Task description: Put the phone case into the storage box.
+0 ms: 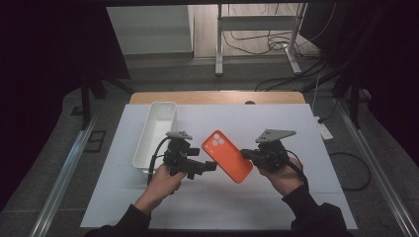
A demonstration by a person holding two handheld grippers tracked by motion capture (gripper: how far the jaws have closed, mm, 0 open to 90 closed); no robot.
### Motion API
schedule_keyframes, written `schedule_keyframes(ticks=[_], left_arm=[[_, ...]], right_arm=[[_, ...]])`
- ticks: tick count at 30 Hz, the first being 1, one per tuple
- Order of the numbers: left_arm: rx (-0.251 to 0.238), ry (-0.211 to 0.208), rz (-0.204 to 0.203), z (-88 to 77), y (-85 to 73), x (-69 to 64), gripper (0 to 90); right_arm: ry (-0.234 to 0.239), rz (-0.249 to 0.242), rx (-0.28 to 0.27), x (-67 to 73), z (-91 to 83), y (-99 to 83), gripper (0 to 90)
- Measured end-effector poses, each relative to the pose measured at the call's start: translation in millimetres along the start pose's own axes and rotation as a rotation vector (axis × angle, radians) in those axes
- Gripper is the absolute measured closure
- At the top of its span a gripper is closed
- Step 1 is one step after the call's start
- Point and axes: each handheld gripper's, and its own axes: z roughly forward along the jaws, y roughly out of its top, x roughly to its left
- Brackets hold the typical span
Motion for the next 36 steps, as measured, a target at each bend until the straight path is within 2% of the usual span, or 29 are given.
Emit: schedule_keyframes(ticks=[6,17,25,29,30,33,36], left_arm=[[-0.001,-0.012,-0.003,8.0,5.0,-3.2,0.0],[0.017,-0.008,-0.001,18.1,9.1,-4.6,0.4],[0.015,-0.047,-0.019,22.1,9.5,-2.4,1.4],[0.024,-0.053,-0.021,21.7,8.9,-2.3,12.3],[0.028,-0.061,-0.027,21.2,8.8,-1.8,12.3],[0.036,-0.111,-0.069,20.6,8.3,1.4,27.6],[0.04,-0.143,-0.11,20.3,8.0,4.3,37.7]], right_arm=[[0.008,-0.009,-0.003,5.2,0.8,1.3,88.9],[0.011,-0.032,-0.009,12.7,2.5,2.6,88.8],[0.02,-0.047,-0.011,18.7,2.8,3.5,88.8],[0.017,-0.055,-0.013,20.0,2.9,3.5,88.8],[0.016,-0.056,-0.014,20.4,2.8,3.5,88.8],[0.016,-0.06,-0.019,21.4,2.7,3.4,88.8],[0.018,-0.061,-0.019,22.1,3.0,3.2,88.8]])
